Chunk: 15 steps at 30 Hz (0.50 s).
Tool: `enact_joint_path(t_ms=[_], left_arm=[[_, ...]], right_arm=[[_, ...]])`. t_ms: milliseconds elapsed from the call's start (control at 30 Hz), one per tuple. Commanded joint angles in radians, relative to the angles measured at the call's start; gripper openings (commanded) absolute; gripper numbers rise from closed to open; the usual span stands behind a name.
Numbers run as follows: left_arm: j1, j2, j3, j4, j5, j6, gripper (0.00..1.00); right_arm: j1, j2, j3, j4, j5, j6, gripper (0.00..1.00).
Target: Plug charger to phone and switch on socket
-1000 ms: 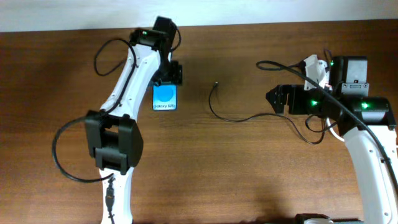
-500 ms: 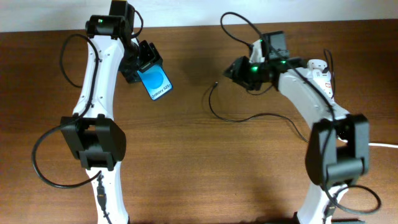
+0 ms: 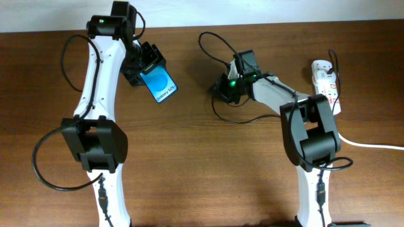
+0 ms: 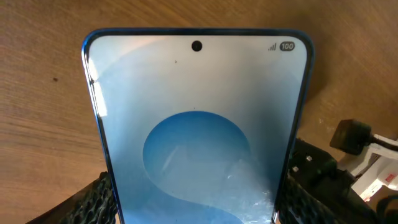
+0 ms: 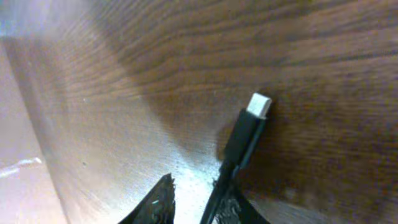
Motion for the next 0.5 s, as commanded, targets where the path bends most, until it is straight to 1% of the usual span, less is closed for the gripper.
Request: enact_joint_path(t_ms=[0, 33, 67, 100, 133, 167, 200, 233, 267, 300, 333, 367, 433, 467], left_arm=[[0.007, -0.011, 0.025, -0.010, 0.015, 0.029, 0.00], [0.007, -0.011, 0.025, -0.029, -0.008, 0.028, 0.00], [0.007, -0.011, 0.025, -0.048, -0.036, 0.030, 0.00], [0.007, -0.011, 0.025, -0.052, -0.038, 0.060, 0.00], [0.007, -0.011, 0.025, -0.061, -0.037, 0.126, 0.00], [0.007, -0.011, 0.025, -0.062, -0.038, 0.164, 0.00], [0.007, -0.011, 0.025, -0.061, -0.038, 0.187, 0.00], [0.007, -0.011, 0.025, -0.061, -0.037, 0.225, 0.00], [0.007, -0.011, 0.025, -0.056, -0.038, 0.274, 0.00], [0.007, -0.011, 0.025, -0.049, -0.035, 0.295, 0.00], [0.007, -0.011, 0.025, -0.046, -0.035, 0.296, 0.00], [0.007, -0.011, 0.025, -0.042, -0.034, 0.314, 0.00], [0.007, -0.011, 0.025, -0.042, -0.034, 0.314, 0.00], [0.007, -0.011, 0.025, -0.042, -0.034, 0.314, 0.00]], right_arm=[[-0.003, 0.032, 0.004, -0.004, 0.005, -0.050, 0.04], [-0.013, 0.032, 0.004, -0.004, -0.013, -0.107, 0.04], [-0.034, 0.029, 0.004, -0.004, -0.072, -0.193, 0.04], [-0.050, 0.022, 0.004, -0.005, -0.132, -0.268, 0.04], [-0.094, -0.020, 0.004, -0.041, -0.319, -0.467, 0.04], [-0.126, -0.068, 0.004, -0.143, -0.427, -0.620, 0.04], [-0.143, -0.101, 0.004, -0.230, -0.457, -0.711, 0.04], [-0.153, -0.143, 0.004, -0.348, -0.471, -0.832, 0.04], [-0.155, -0.196, 0.004, -0.493, -0.484, -0.987, 0.04], [-0.153, -0.235, 0.004, -0.621, -0.481, -1.114, 0.04], [-0.152, -0.251, 0.004, -0.702, -0.480, -1.199, 0.04], [-0.152, -0.251, 0.003, -0.740, -0.460, -1.217, 0.04], [-0.132, -0.240, 0.001, -0.749, -0.291, -1.107, 0.04], [-0.109, -0.234, -0.002, -0.746, -0.155, -1.025, 0.04]])
